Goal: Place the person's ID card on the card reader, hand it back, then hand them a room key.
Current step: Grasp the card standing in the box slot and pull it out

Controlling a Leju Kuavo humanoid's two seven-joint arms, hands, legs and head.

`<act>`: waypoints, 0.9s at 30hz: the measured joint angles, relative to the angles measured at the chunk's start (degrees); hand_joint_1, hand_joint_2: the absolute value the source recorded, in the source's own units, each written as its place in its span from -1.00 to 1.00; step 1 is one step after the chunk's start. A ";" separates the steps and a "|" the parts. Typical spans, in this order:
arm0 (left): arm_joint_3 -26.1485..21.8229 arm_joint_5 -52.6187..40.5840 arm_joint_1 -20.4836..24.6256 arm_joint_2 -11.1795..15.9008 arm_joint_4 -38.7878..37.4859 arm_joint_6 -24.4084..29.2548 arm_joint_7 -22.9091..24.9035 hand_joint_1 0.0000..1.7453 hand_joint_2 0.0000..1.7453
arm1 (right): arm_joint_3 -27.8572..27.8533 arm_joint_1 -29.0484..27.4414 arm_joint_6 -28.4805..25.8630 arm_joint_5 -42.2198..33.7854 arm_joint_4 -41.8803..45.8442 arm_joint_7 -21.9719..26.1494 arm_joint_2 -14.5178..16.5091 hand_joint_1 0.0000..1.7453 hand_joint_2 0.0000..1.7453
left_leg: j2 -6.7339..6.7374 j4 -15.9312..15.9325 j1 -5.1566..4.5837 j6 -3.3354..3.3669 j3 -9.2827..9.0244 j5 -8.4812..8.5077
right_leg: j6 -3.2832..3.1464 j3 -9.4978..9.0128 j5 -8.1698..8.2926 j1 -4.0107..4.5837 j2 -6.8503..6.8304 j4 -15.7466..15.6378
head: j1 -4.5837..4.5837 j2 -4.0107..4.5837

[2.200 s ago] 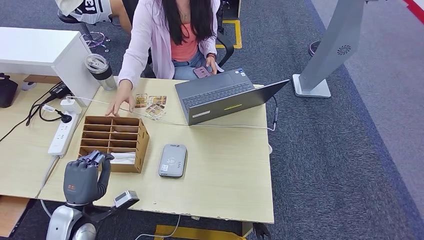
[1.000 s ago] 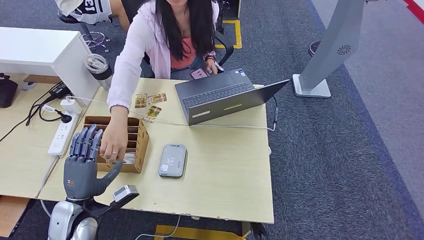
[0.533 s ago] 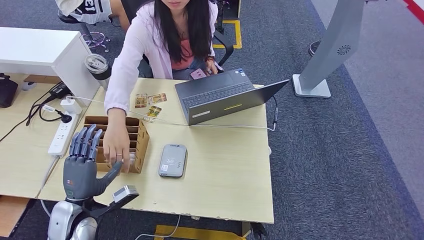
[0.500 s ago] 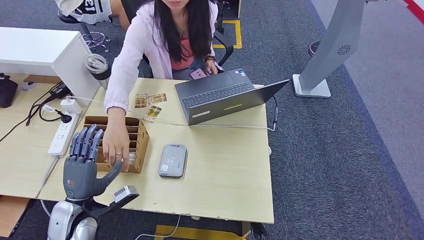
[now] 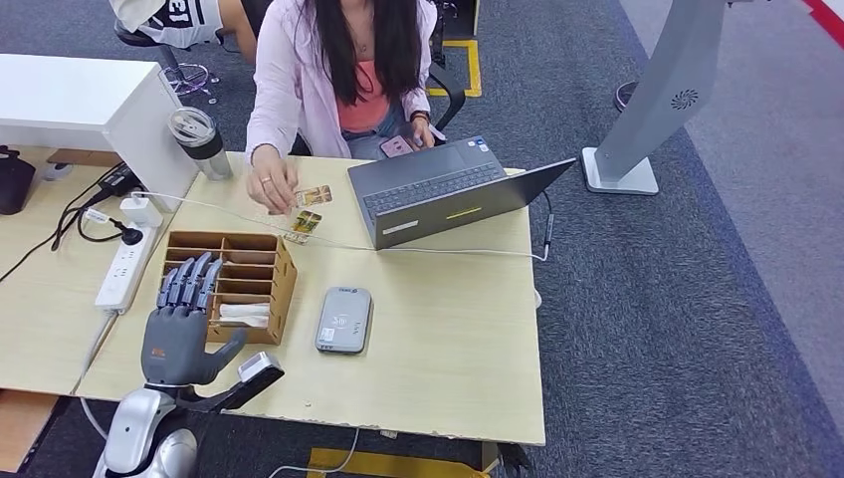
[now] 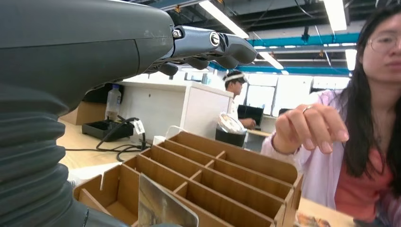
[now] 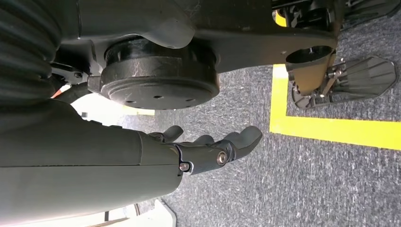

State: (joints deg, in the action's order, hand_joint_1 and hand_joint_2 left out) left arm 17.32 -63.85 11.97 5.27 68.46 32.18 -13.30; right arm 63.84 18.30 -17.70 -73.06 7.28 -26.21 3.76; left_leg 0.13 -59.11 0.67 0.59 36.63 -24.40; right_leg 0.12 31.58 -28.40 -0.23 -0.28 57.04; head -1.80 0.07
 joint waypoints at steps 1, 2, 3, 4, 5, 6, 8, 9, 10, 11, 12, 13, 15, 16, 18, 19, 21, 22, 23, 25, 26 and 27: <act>0.20 -0.05 0.23 0.09 -0.41 -0.24 0.31 -1.00 1.00 | 0.00 0.00 0.02 -0.04 0.00 0.00 0.00 -1.00 1.00 | 0.00 0.00 0.00 0.00 0.00 0.00 | 0.00 0.00 0.00 0.00 0.00 0.00 | 0.01 0.00; 0.40 -0.06 0.45 0.18 -0.82 -0.42 0.59 -1.00 1.00 | 0.00 0.00 0.04 -0.06 0.00 0.00 0.00 -1.00 1.00 | 0.00 0.00 0.00 0.00 0.00 0.00 | 0.00 0.00 0.00 0.00 0.01 0.00 | 0.01 0.00; 0.59 -0.06 0.67 0.26 -1.21 -0.63 0.90 -1.00 1.00 | 0.00 0.00 0.06 -0.08 0.00 0.00 0.00 -1.00 1.00 | 0.00 0.00 0.00 0.00 0.00 0.00 | 0.00 0.00 0.00 0.00 0.01 0.00 | 0.00 0.00; 0.78 -0.06 0.87 0.34 -1.61 -0.84 1.30 -1.00 1.00 | 0.00 0.00 0.08 -0.09 0.00 0.00 0.00 -1.00 1.00 | 0.00 0.00 -0.01 0.00 0.00 0.00 | 0.00 0.01 0.00 0.00 0.01 0.00 | 0.00 0.00; 0.97 -0.07 1.09 0.44 -2.02 -1.11 1.71 -1.00 1.00 | 0.00 0.00 0.10 -0.11 0.00 0.00 0.00 -1.00 1.00 | 0.00 0.00 -0.01 0.00 0.00 0.00 | 0.00 0.01 0.00 0.00 0.01 0.00 | 0.00 0.00; 1.13 -0.07 1.29 0.54 -2.41 -1.38 2.07 -1.00 1.00 | 0.01 0.00 0.12 -0.14 0.00 0.00 0.00 -1.00 1.00 | 0.00 0.00 -0.01 0.00 0.00 0.00 | 0.00 0.01 0.00 0.00 0.01 0.00 | 0.00 0.00; 1.30 -0.08 1.60 0.72 -3.10 -1.72 2.65 -1.00 1.00 | 0.02 0.00 0.13 -0.16 0.00 -0.01 0.00 -1.00 1.00 | 0.00 0.00 0.00 0.00 0.00 0.00 | 0.00 0.01 0.00 0.00 0.02 0.00 | 0.01 0.00; 1.32 -0.09 1.71 0.77 -3.36 -1.79 2.80 -1.00 1.00 | 0.02 -0.01 0.13 -0.16 0.00 -0.02 0.00 -1.00 1.00 | 0.01 0.00 0.00 0.00 0.00 0.00 | 0.00 0.01 0.00 0.00 0.02 0.00 | 0.01 0.00; 1.34 -0.09 1.80 0.81 -3.55 -1.83 2.90 -1.00 1.00 | 0.02 -0.01 0.13 -0.16 0.00 -0.02 0.00 -1.00 1.00 | 0.01 0.00 0.00 0.00 0.00 0.00 | 0.00 0.01 0.00 0.00 0.02 0.00 | 0.01 0.00; 1.36 -0.10 1.88 0.84 -3.72 -1.86 2.94 -1.00 1.00 | 0.02 -0.01 0.13 -0.16 0.00 -0.02 0.00 -1.00 1.00 | 0.01 0.00 0.00 0.00 0.00 0.00 | 0.00 0.01 0.00 0.00 0.02 0.00 | 0.01 0.00; 1.39 -0.11 1.97 0.87 -3.85 -1.87 2.94 -1.00 1.00 | 0.02 0.00 0.13 -0.16 0.00 -0.02 0.00 -1.00 1.00 | 0.00 0.00 0.00 0.00 0.00 0.00 | 0.00 0.01 0.00 0.00 0.02 0.00 | 0.01 0.00; 1.43 -0.13 2.05 0.90 -3.99 -1.87 2.94 -1.00 1.00 | 0.02 0.00 0.13 -0.16 0.00 -0.02 0.00 -1.00 1.00 | 0.00 0.00 0.00 0.00 0.00 0.00 | 0.00 0.01 0.00 0.00 0.02 0.00 | 0.01 0.00; 1.54 -0.16 2.19 0.96 -4.27 -1.87 2.94 -1.00 1.00 | 0.03 -0.01 0.13 -0.16 0.00 -0.02 0.00 -1.00 1.00 | 0.00 0.00 0.00 0.00 0.00 0.00 | 0.00 0.01 0.00 0.00 0.02 0.00 | 0.01 0.00; 1.58 -0.16 2.25 0.98 -4.40 -1.89 2.95 -1.00 1.00 | 0.03 -0.01 0.13 -0.16 0.00 -0.02 0.00 -1.00 1.00 | 0.01 0.00 0.00 0.00 0.00 0.00 | 0.00 0.01 0.00 0.00 0.02 0.00 | 0.01 0.00; 1.63 -0.14 2.37 1.04 -4.67 -2.02 2.99 -1.00 1.00 | 0.04 -0.01 0.13 -0.17 0.00 -0.02 0.00 -1.00 1.00 | 0.01 0.00 0.00 0.00 0.00 0.00 | 0.00 0.01 0.00 0.00 0.02 0.00 | 0.00 0.00; 1.64 -0.11 2.41 1.07 -4.77 -2.10 3.02 -1.00 1.00 | 0.04 -0.01 0.13 -0.20 0.00 -0.02 0.00 -1.00 1.00 | 0.00 0.00 0.00 0.00 0.00 0.00 | 0.00 0.01 0.00 0.00 0.02 0.00 | 0.00 0.00; 1.66 -0.03 2.45 1.11 -4.89 -2.17 3.07 -1.00 1.00 | 0.04 -0.01 0.13 -0.26 0.00 -0.01 0.00 -1.00 1.00 | 0.00 0.00 0.00 0.00 0.00 0.00 | 0.00 0.01 0.00 0.00 0.02 0.00 | 0.00 0.00; 1.66 0.00 2.46 1.13 -4.91 -2.16 3.09 -1.00 1.00 | 0.05 -0.01 0.13 -0.30 0.00 -0.01 0.00 -1.00 1.00 | 0.00 0.00 0.00 0.00 0.00 0.00 | 0.00 0.01 0.00 0.00 0.02 0.00 | 0.01 0.00; 1.66 0.03 2.46 1.13 -4.91 -2.15 3.09 -1.00 1.00 | 0.05 -0.01 0.13 -0.32 0.00 0.00 0.00 -1.00 1.00 | 0.00 0.00 0.00 0.00 0.00 0.00 | 0.00 0.01 0.00 0.00 0.02 0.00 | 0.01 0.00; 1.66 0.05 2.46 1.13 -4.93 -2.13 3.09 -1.00 1.00 | 0.07 -0.01 0.13 -0.35 0.00 0.00 0.00 -1.00 1.00 | 0.00 0.00 0.00 0.00 0.00 0.00 | 0.00 0.01 0.00 0.00 0.02 0.00 | 0.01 0.00; 1.66 0.06 2.46 1.13 -4.93 -2.13 3.09 -1.00 1.00 | 0.07 -0.01 0.14 -0.35 0.00 0.00 0.00 -1.00 1.00 | 0.00 0.00 0.00 0.00 0.00 0.00 | 0.00 0.01 0.00 0.00 0.02 0.00 | 0.01 0.00; 1.66 0.07 2.46 1.13 -4.95 -2.13 3.09 -1.00 1.00 | 0.07 -0.01 0.14 -0.36 0.00 0.00 0.00 -1.00 1.00 | 0.00 0.00 0.00 0.00 0.00 0.00 | 0.00 0.01 0.00 0.00 0.02 0.00 | 0.01 0.00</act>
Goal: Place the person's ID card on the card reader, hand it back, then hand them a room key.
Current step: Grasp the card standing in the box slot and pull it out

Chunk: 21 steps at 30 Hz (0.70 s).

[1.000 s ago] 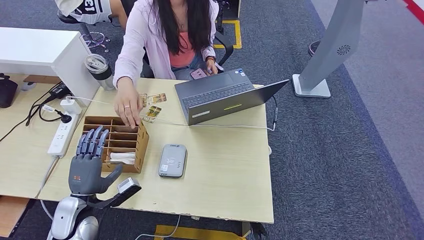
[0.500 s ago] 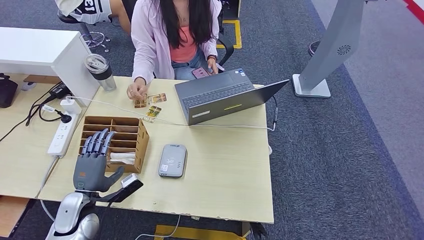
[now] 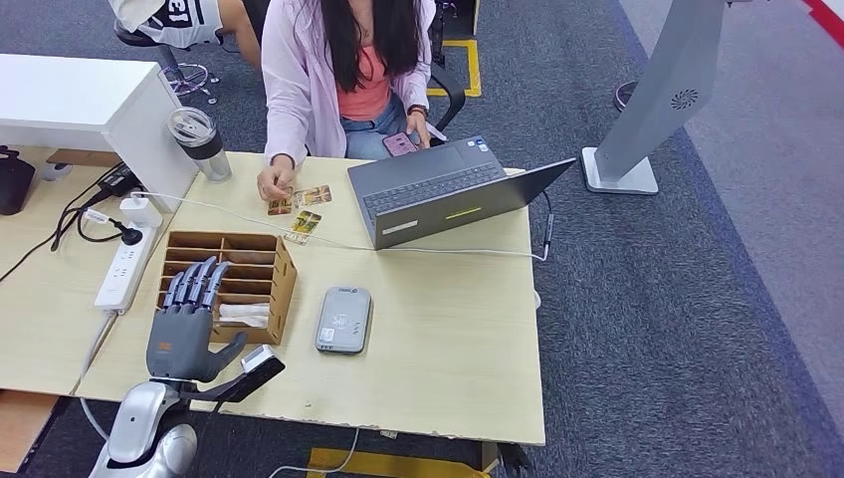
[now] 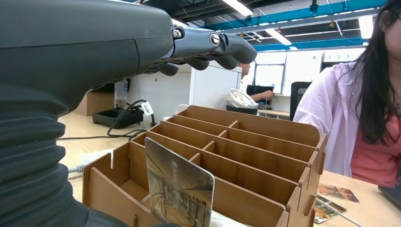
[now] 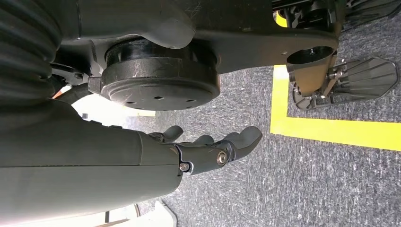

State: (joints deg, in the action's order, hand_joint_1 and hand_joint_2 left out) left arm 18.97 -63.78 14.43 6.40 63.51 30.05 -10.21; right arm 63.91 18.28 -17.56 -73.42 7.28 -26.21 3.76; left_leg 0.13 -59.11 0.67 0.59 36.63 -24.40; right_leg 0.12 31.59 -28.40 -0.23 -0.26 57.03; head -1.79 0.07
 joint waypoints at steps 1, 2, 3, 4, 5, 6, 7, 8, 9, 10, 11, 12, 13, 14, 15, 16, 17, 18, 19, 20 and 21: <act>0.00 0.01 0.00 0.00 -0.01 0.00 0.00 -1.00 1.00 | 0.00 0.00 0.00 0.00 0.00 0.00 0.00 -1.00 1.00 | 0.00 0.00 0.00 0.00 0.00 0.00 | 0.00 0.00 0.00 0.00 0.00 0.00 | 0.00 0.00; 0.00 0.01 0.00 0.00 -0.01 0.00 0.00 -1.00 1.00 | 0.00 0.00 0.00 0.00 0.00 0.00 0.00 -1.00 1.00 | 0.00 0.00 0.00 0.00 0.00 0.00 | 0.00 0.00 0.00 0.00 0.00 0.00 | 0.00 0.00; 0.00 0.01 0.00 0.00 -0.02 0.00 0.00 -1.00 1.00 | 0.00 0.00 -0.01 0.00 0.00 0.00 0.00 -1.00 1.00 | 0.00 0.00 0.00 0.00 0.00 0.00 | 0.00 0.00 0.00 0.00 0.00 0.00 | 0.00 0.00; 0.00 0.01 0.00 0.00 -0.02 0.00 0.00 -1.00 1.00 | 0.00 0.00 -0.01 0.00 0.00 0.00 0.00 -1.00 1.00 | 0.00 0.00 0.00 0.00 0.00 0.00 | 0.00 0.00 0.00 0.00 0.00 0.00 | 0.00 0.00; 0.00 0.01 0.00 0.00 -0.02 0.00 0.00 -1.00 1.00 | 0.00 0.00 -0.01 0.00 0.00 0.00 0.00 -1.00 1.00 | 0.00 0.00 0.00 0.00 0.00 0.00 | 0.00 0.00 0.00 0.00 0.00 0.00 | 0.00 0.00; 0.00 0.01 0.00 0.00 -0.02 0.00 0.00 -1.00 1.00 | 0.00 0.00 -0.01 0.00 0.00 0.00 0.00 -1.00 1.00 | 0.00 0.00 0.00 0.00 0.00 0.00 | 0.00 0.00 0.00 0.00 0.00 0.00 | 0.00 0.00; 0.00 0.02 0.00 0.00 -0.02 0.00 0.00 -1.00 1.00 | 0.00 0.00 -0.01 0.00 0.00 -0.01 0.00 -1.00 1.00 | 0.00 0.00 0.00 0.00 0.00 0.00 | 0.00 0.00 0.00 0.00 0.00 0.00 | 0.00 0.00; 0.00 0.02 0.00 0.00 -0.02 0.00 0.00 -1.00 1.00 | 0.00 0.00 -0.01 0.00 0.00 -0.02 0.00 -1.00 1.00 | 0.00 0.00 0.00 0.00 0.00 0.00 | 0.00 0.00 0.00 0.00 0.00 0.00 | 0.00 0.00; 0.01 0.02 0.01 0.00 -0.05 0.01 0.00 -1.00 1.00 | 0.01 0.00 -0.01 0.00 0.00 -0.02 0.00 -1.00 1.00 | 0.00 0.00 0.00 0.00 0.00 0.00 | 0.00 0.00 0.00 0.00 0.00 0.00 | 0.00 0.00; 0.01 0.05 0.01 0.01 -0.11 0.10 0.01 -1.00 1.00 | 0.02 0.00 -0.01 -0.02 0.00 -0.02 0.00 -1.00 1.00 | 0.00 0.00 0.00 0.00 0.00 0.00 | 0.00 0.00 0.00 0.00 0.00 0.00 | 0.00 0.00; 0.02 0.08 0.02 0.02 -0.16 0.23 0.04 -1.00 1.00 | 0.03 0.00 -0.01 -0.03 0.00 -0.02 0.00 -1.00 1.00 | 0.00 0.00 0.00 0.00 0.00 0.00 | 0.00 0.00 0.00 0.00 0.00 0.00 | 0.00 0.00; 0.02 0.11 0.02 0.03 -0.21 0.39 0.12 -1.00 1.00 | 0.06 0.00 -0.01 -0.06 0.00 -0.01 0.00 -1.00 1.00 | 0.00 0.00 0.00 0.00 0.00 0.00 | 0.00 0.00 0.00 0.00 0.00 0.00 | 0.00 0.00; 0.02 0.15 0.02 0.05 -0.23 0.57 0.27 -1.00 1.00 | 0.10 0.00 -0.01 -0.10 0.00 -0.01 0.00 -1.00 1.00 | 0.00 0.00 0.00 0.00 0.00 0.00 | 0.00 0.00 0.00 0.00 0.00 0.00 | 0.00 0.00; 0.02 0.15 0.02 0.08 -0.23 0.68 0.46 -1.00 1.00 | 0.16 0.00 -0.01 -0.14 0.00 -0.01 0.00 -1.00 1.00 | 0.00 0.00 0.00 0.00 0.00 0.00 | 0.00 0.00 0.00 0.00 0.00 0.00 | 0.00 0.00; 0.02 0.16 0.02 0.09 -0.23 0.78 0.65 -1.00 1.00 | 0.23 0.00 -0.01 -0.18 0.00 0.00 0.00 -1.00 1.00 | 0.00 0.00 0.00 0.00 0.00 0.00 | 0.00 0.00 0.00 0.00 0.00 0.00 | 0.00 0.00; 0.02 0.17 0.02 0.11 -0.23 0.86 0.79 -1.00 1.00 | 0.29 0.00 -0.01 -0.21 0.00 0.00 0.00 -1.00 1.00 | 0.00 0.00 0.00 0.00 0.00 0.00 | 0.00 0.00 0.00 0.00 0.00 0.00 | 0.00 0.00; 0.02 0.17 0.02 0.13 -0.23 0.92 0.87 -1.00 1.00 | 0.33 0.00 -0.01 -0.27 0.00 0.00 0.00 -1.00 1.00 | 0.00 0.00 0.00 0.00 0.00 0.00 | 0.00 0.00 0.00 0.00 0.00 0.00 | 0.00 0.00; 0.02 0.18 0.02 0.14 -0.23 0.96 0.91 -1.00 1.00 | 0.37 0.00 -0.01 -0.31 0.00 0.00 0.00 -1.00 1.00 | 0.00 0.00 0.00 0.00 0.00 0.00 | 0.00 0.00 0.00 0.00 0.00 0.00 | 0.00 0.00; 0.02 0.19 0.02 0.16 -0.23 0.98 0.92 -1.00 1.00 | 0.39 0.00 -0.01 -0.36 0.00 0.00 0.00 -1.00 1.00 | 0.00 0.00 0.00 0.00 0.00 0.00 | 0.00 0.00 0.00 0.00 0.00 0.00 | 0.00 0.00; 0.02 0.19 0.02 0.19 -0.23 0.98 0.92 -1.00 1.00 | 0.43 0.00 -0.01 -0.39 0.00 0.00 0.00 -1.00 1.00 | 0.00 0.00 0.00 0.00 0.00 0.00 | 0.00 0.00 0.00 0.00 0.00 0.00 | 0.00 0.00; 0.02 0.20 0.02 0.21 -0.23 0.98 0.92 -1.00 1.00 | 0.46 -0.01 -0.01 -0.39 0.00 0.00 0.00 -1.00 1.00 | 0.00 0.00 0.00 0.00 0.00 0.00 | 0.00 0.00 0.00 0.00 0.00 0.00 | 0.00 0.00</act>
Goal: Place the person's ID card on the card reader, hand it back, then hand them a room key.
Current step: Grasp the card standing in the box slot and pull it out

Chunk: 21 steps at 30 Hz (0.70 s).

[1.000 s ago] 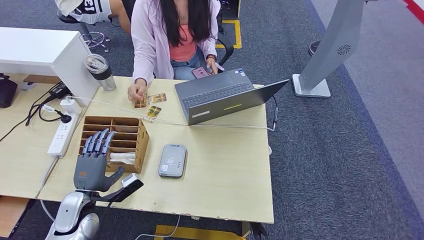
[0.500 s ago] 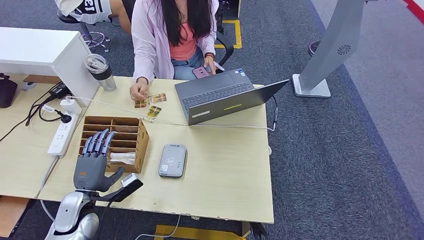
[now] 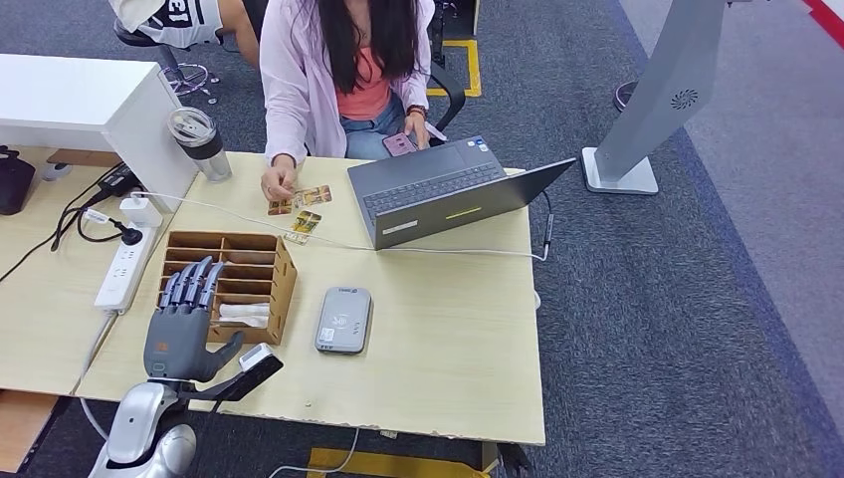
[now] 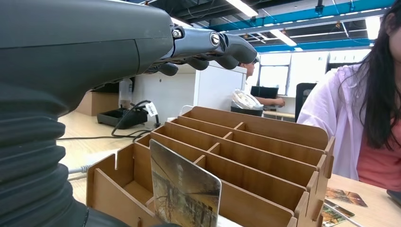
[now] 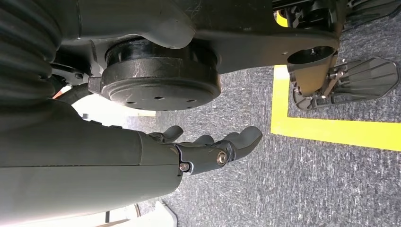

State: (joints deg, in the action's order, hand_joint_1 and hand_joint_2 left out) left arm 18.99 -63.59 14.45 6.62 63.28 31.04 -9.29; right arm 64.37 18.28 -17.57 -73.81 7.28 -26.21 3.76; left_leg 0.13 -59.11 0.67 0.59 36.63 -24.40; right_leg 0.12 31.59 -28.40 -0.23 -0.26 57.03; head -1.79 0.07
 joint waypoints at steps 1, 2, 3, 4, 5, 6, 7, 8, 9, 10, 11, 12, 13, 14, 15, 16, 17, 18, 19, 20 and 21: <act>0.00 0.01 0.00 0.02 0.00 0.00 0.00 -1.00 1.00 | 0.03 0.00 0.00 0.00 0.00 0.00 0.00 -1.00 1.00 | 0.00 0.00 0.00 0.00 0.00 0.00 | 0.00 0.00 0.00 0.00 0.00 0.00 | 0.00 0.00; 0.00 0.01 0.00 0.05 0.00 0.00 0.00 -1.00 1.00 | 0.06 0.00 0.00 0.00 0.00 0.00 0.00 -1.00 1.00 | 0.00 0.00 0.00 0.00 0.00 0.00 | 0.00 0.00 0.00 0.00 0.00 0.00 | 0.00 0.00; 0.00 0.01 0.00 0.08 0.00 0.00 0.00 -1.00 1.00 | 0.10 0.00 0.00 0.00 0.00 0.00 0.00 -1.00 1.00 | 0.00 0.00 0.00 0.00 0.00 0.00 | 0.00 0.00 0.00 0.00 0.00 0.00 | 0.00 0.00; 0.00 0.01 0.00 0.09 0.00 0.00 0.00 -1.00 1.00 | 0.18 0.00 0.00 0.00 0.00 0.00 0.00 -1.00 1.00 | 0.00 0.00 0.00 0.00 0.00 0.00 | 0.00 0.00 0.00 0.00 0.00 0.00 | 0.00 0.00; 0.00 0.01 0.00 0.11 0.00 0.00 0.00 -1.00 1.00 | 0.26 0.00 0.00 0.00 0.00 0.00 0.00 -1.00 1.00 | 0.00 0.00 0.00 0.00 0.00 0.00 | 0.00 0.00 0.00 0.00 0.00 0.00 | 0.00 0.00; 0.00 0.01 0.00 0.11 0.00 0.00 0.00 -1.00 1.00 | 0.34 0.00 0.00 0.00 0.00 0.00 0.00 -1.00 1.00 | 0.00 0.00 0.00 0.00 0.00 0.00 | 0.00 0.00 0.00 0.00 0.00 0.00 | 0.00 0.00; 0.00 0.02 0.00 0.11 0.00 0.00 0.00 -1.00 1.00 | 0.42 0.00 0.00 0.00 0.00 0.00 0.00 -1.00 1.00 | 0.00 0.00 0.00 0.00 0.00 0.00 | 0.00 0.00 0.00 0.00 0.00 0.00 | 0.00 0.00; 0.00 0.02 0.00 0.11 0.00 0.00 0.00 -1.00 1.00 | 0.46 0.00 0.00 0.00 0.00 0.00 0.00 -1.00 1.00 | 0.00 0.00 0.00 0.00 0.00 0.00 | 0.00 0.00 0.00 0.00 0.00 0.00 | 0.00 0.00; 0.00 0.03 0.00 0.11 0.00 -0.01 0.00 -1.00 1.00 | 0.49 0.00 0.00 0.00 0.00 0.00 0.00 -1.00 1.00 | 0.00 0.00 0.00 0.00 0.00 0.00 | 0.00 0.00 0.00 0.00 0.00 0.00 | 0.00 0.00; 0.00 0.05 0.00 0.11 0.00 -0.01 0.00 -1.00 1.00 | 0.51 0.00 0.00 0.00 0.00 0.00 0.00 -1.00 1.00 | 0.00 0.00 0.00 0.00 0.00 0.00 | 0.00 0.00 0.00 0.00 0.00 0.00 | 0.00 0.00; 0.00 0.07 0.00 0.11 0.00 -0.01 0.00 -1.00 1.00 | 0.54 0.00 0.00 0.00 0.00 0.00 0.00 -1.00 1.00 | 0.00 0.00 0.00 0.00 0.00 0.00 | 0.00 0.00 0.00 0.00 0.00 0.00 | 0.00 0.00; 0.00 0.09 0.00 0.11 0.00 -0.01 0.00 -1.00 1.00 | 0.56 0.00 0.00 -0.01 0.00 0.00 0.00 -1.00 1.00 | 0.00 0.00 0.00 0.00 0.00 0.00 | 0.00 0.00 0.00 0.00 0.00 0.00 | 0.00 0.00; 0.00 0.11 0.00 0.11 0.00 0.00 0.00 -1.00 1.00 | 0.58 0.00 0.00 -0.02 0.00 0.00 0.00 -1.00 1.00 | 0.00 0.00 0.00 0.00 0.00 0.00 | 0.00 0.00 0.00 0.00 0.00 0.00 | 0.00 0.00; 0.00 0.13 0.00 0.11 0.00 0.00 0.00 -1.00 1.00 | 0.60 0.00 0.00 -0.03 0.00 0.00 0.00 -1.00 1.00 | 0.00 0.00 0.00 0.00 0.00 0.00 | 0.00 0.00 0.00 0.00 0.00 0.00 | 0.00 0.00; 0.00 0.14 0.00 0.11 0.00 0.00 0.00 -1.00 1.00 | 0.61 0.00 0.00 -0.05 0.00 0.00 0.00 -1.00 1.00 | 0.00 0.00 0.00 0.00 0.00 0.00 | 0.00 0.00 0.00 0.00 0.00 0.00 | 0.00 0.00; 0.00 0.15 0.00 0.11 0.00 0.00 0.00 -1.00 1.00 | 0.61 0.00 0.00 -0.07 0.00 0.00 0.00 -1.00 1.00 | 0.00 0.00 0.00 0.00 0.00 0.00 | 0.00 0.00 0.00 0.00 0.00 0.00 | 0.00 0.00; 0.00 0.16 0.00 0.11 0.00 0.00 0.00 -1.00 1.00 | 0.61 0.00 0.00 -0.08 0.00 0.00 0.00 -1.00 1.00 | 0.00 0.00 0.00 0.00 0.00 0.00 | 0.00 0.00 0.00 0.00 0.00 0.00 | 0.00 0.00; 0.00 0.16 0.00 0.11 0.00 0.00 0.00 -1.00 1.00 | 0.61 0.00 0.00 -0.09 0.00 0.00 0.00 -1.00 1.00 | 0.00 0.00 0.00 0.00 0.00 0.00 | 0.00 0.00 0.00 0.00 0.00 0.00 | 0.00 0.00; 0.00 0.16 0.00 0.11 0.00 0.00 0.00 -1.00 1.00 | 0.61 0.00 0.00 -0.09 0.00 0.00 0.00 -1.00 1.00 | 0.00 0.00 0.00 0.00 0.00 0.00 | 0.00 0.00 0.00 0.00 0.00 0.00 | 0.00 0.00; 0.00 0.16 0.00 0.11 0.00 0.00 0.00 -1.00 1.00 | 0.61 0.00 0.00 -0.10 0.00 0.00 0.00 -1.00 1.00 | 0.00 0.00 0.00 0.00 0.00 0.00 | 0.00 0.00 0.00 0.00 0.00 0.00 | 0.00 0.00; 0.00 0.16 0.00 0.11 0.00 -0.01 0.00 -0.50 1.00 | 0.62 0.00 0.00 -0.12 0.00 0.00 0.00 -1.00 1.00 | 0.00 0.00 0.00 0.00 0.00 0.00 | 0.00 0.00 0.00 0.00 0.00 0.00 | 0.00 0.00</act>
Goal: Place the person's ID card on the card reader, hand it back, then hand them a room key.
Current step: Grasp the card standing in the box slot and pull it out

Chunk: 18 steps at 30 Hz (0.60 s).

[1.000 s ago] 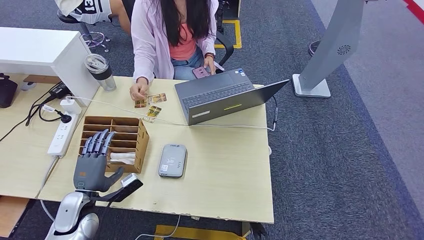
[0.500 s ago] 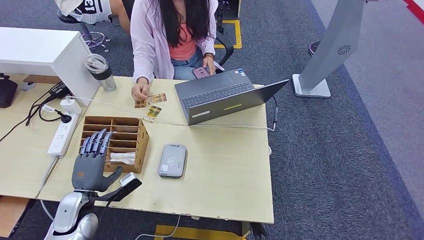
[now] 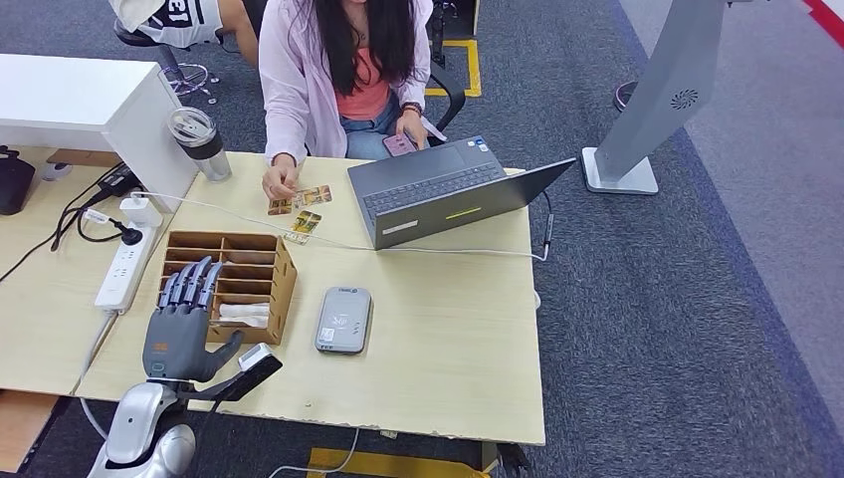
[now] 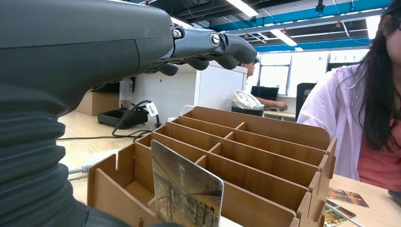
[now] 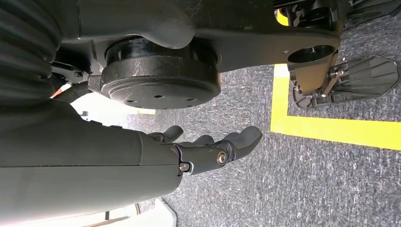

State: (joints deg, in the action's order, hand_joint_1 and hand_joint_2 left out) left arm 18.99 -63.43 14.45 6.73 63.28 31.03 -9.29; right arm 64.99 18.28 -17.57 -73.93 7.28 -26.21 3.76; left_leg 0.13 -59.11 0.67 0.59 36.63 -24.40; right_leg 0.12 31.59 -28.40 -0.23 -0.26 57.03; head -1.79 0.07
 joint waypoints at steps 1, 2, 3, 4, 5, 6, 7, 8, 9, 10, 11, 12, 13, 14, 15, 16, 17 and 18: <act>0.00 0.00 0.00 0.01 0.00 -0.03 0.00 0.00 1.00 | 0.01 0.00 0.00 -0.02 0.00 0.00 0.00 -1.00 1.00 | 0.00 0.00 0.00 0.00 0.00 0.00 | 0.00 0.00 0.00 0.00 0.00 0.00 | 0.00 0.00; 0.00 -0.01 0.01 0.02 0.00 -0.08 -0.01 0.50 1.00 | 0.02 0.00 0.00 -0.05 0.00 0.00 0.00 -1.00 1.00 | 0.00 0.00 0.00 0.00 0.00 0.00 | 0.00 0.00 0.00 0.00 0.00 0.00 | 0.00 0.00; 0.00 -0.02 0.01 0.04 0.00 -0.17 -0.01 1.00 1.00 | 0.03 0.00 0.01 -0.08 0.00 0.00 0.00 -1.00 1.00 | 0.00 0.00 0.00 0.00 0.00 0.00 | 0.00 0.00 0.00 0.00 0.00 0.00 | 0.00 0.00; 0.00 -0.04 0.01 0.07 0.00 -0.28 -0.02 1.00 1.00 | 0.03 0.00 0.01 -0.10 0.00 0.00 0.00 -1.00 1.00 | 0.00 0.00 0.00 0.00 0.00 0.00 | 0.00 0.00 0.00 0.00 0.00 0.00 | 0.00 0.00; 0.00 -0.05 0.01 0.10 0.00 -0.40 -0.02 1.00 1.00 | 0.03 0.00 0.02 -0.13 0.00 0.00 0.00 -1.00 1.00 | 0.00 0.00 0.00 0.00 0.00 0.00 | 0.00 0.00 0.00 0.00 0.00 0.00 | -0.01 0.00; 0.00 -0.07 0.02 0.15 0.00 -0.54 -0.02 1.00 1.00 | 0.03 0.00 0.02 -0.14 0.00 0.00 0.00 -1.00 1.00 | 0.00 0.00 0.00 0.00 0.00 0.00 | 0.00 0.00 0.00 0.00 0.00 0.00 | -0.01 0.00; 0.00 -0.05 0.03 0.18 0.00 -0.71 -0.02 1.00 1.00 | 0.03 0.00 0.02 -0.16 0.00 0.00 0.00 -1.00 1.00 | 0.00 0.00 0.00 0.00 0.00 0.00 | 0.00 0.00 0.00 0.00 0.00 0.00 | -0.01 0.00; 0.00 -0.03 0.05 0.21 0.00 -0.91 -0.02 1.00 1.00 | 0.04 0.00 0.02 -0.20 -0.01 0.01 0.00 -1.00 1.00 | 0.00 0.00 0.00 0.00 0.00 0.00 | 0.00 0.00 0.00 0.00 0.00 0.00 | -0.01 0.00; 0.00 -0.01 0.07 0.22 0.00 -1.12 -0.02 1.00 1.00 | 0.04 0.00 0.03 -0.24 -0.01 0.02 0.00 -1.00 1.00 | 0.00 0.00 0.00 0.00 0.00 0.00 | 0.00 0.00 0.00 0.00 0.00 0.00 | 0.00 0.00; 0.00 0.04 0.10 0.23 0.00 -1.35 -0.02 1.00 1.00 | 0.05 0.00 0.05 -0.28 -0.02 0.03 0.00 -1.00 1.00 | 0.00 0.00 0.00 0.00 0.00 0.00 | 0.00 0.00 0.00 0.00 0.00 0.00 | 0.00 0.00; 0.00 0.09 0.13 0.23 0.00 -1.57 -0.02 1.00 1.00 | 0.06 0.00 0.07 -0.31 -0.02 0.05 0.00 -1.00 1.00 | 0.00 0.00 0.00 0.00 0.00 0.00 | 0.00 0.00 0.00 0.00 0.00 0.00 | 0.00 0.00; 0.00 0.15 0.17 0.23 0.00 -1.81 -0.02 1.00 1.00 | 0.07 0.00 0.08 -0.34 -0.02 0.06 -0.01 -1.00 1.00 | 0.00 0.00 0.00 0.00 0.00 0.00 | 0.00 0.00 0.00 0.00 0.00 0.00 | 0.00 0.00; 0.00 0.24 0.21 0.22 0.00 -2.05 -0.02 1.00 1.00 | 0.07 0.00 0.08 -0.36 -0.02 0.07 -0.01 -1.00 1.00 | 0.00 0.00 0.00 0.00 0.00 0.00 | 0.00 0.01 0.00 0.00 0.00 0.00 | 0.00 0.00; 0.00 0.32 0.26 0.22 0.00 -2.21 -0.02 1.00 1.00 | 0.08 0.00 0.07 -0.37 -0.02 0.07 -0.02 -1.00 1.00 | 0.00 0.00 0.00 0.00 0.00 0.00 | 0.00 0.01 0.00 0.00 0.00 0.00 | 0.00 0.00; 0.00 0.37 0.30 0.22 0.00 -2.32 -0.01 1.00 1.00 | 0.09 0.00 0.07 -0.39 -0.02 0.07 -0.02 -1.00 1.00 | 0.00 0.00 0.00 0.00 0.00 0.00 | 0.00 0.00 0.00 0.00 0.00 0.00 | 0.00 0.00; 0.00 0.42 0.33 0.22 0.00 -2.36 -0.01 1.00 1.00 | 0.09 -0.01 0.07 -0.39 -0.02 0.08 -0.02 -1.00 1.00 | 0.00 0.00 0.00 0.00 0.00 0.00 | 0.00 0.00 0.00 0.00 0.00 0.00 | 0.00 0.00; 0.00 0.43 0.37 0.22 0.00 -2.37 -0.01 1.00 1.00 | 0.10 -0.01 0.07 -0.40 -0.02 0.08 -0.02 -1.00 1.00 | 0.00 0.00 0.00 0.00 0.00 0.00 | 0.00 0.00 0.00 0.00 0.00 0.00 | 0.00 0.00; 0.00 0.45 0.40 0.22 0.00 -2.39 -0.01 1.00 1.00 | 0.10 -0.01 0.07 -0.40 -0.02 0.08 -0.02 -1.00 1.00 | 0.00 0.00 0.00 0.00 0.00 0.00 | 0.00 0.00 0.00 0.00 0.00 0.00 | 0.00 0.00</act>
State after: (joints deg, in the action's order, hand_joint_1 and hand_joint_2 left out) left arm 18.99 -62.98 14.85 6.95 63.28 28.64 -9.29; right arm 65.09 18.27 -17.51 -74.34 7.26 -26.12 3.74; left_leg 0.13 -59.11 0.67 0.59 36.63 -24.40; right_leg 0.12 31.60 -28.40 -0.23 -0.26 57.03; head -1.79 0.07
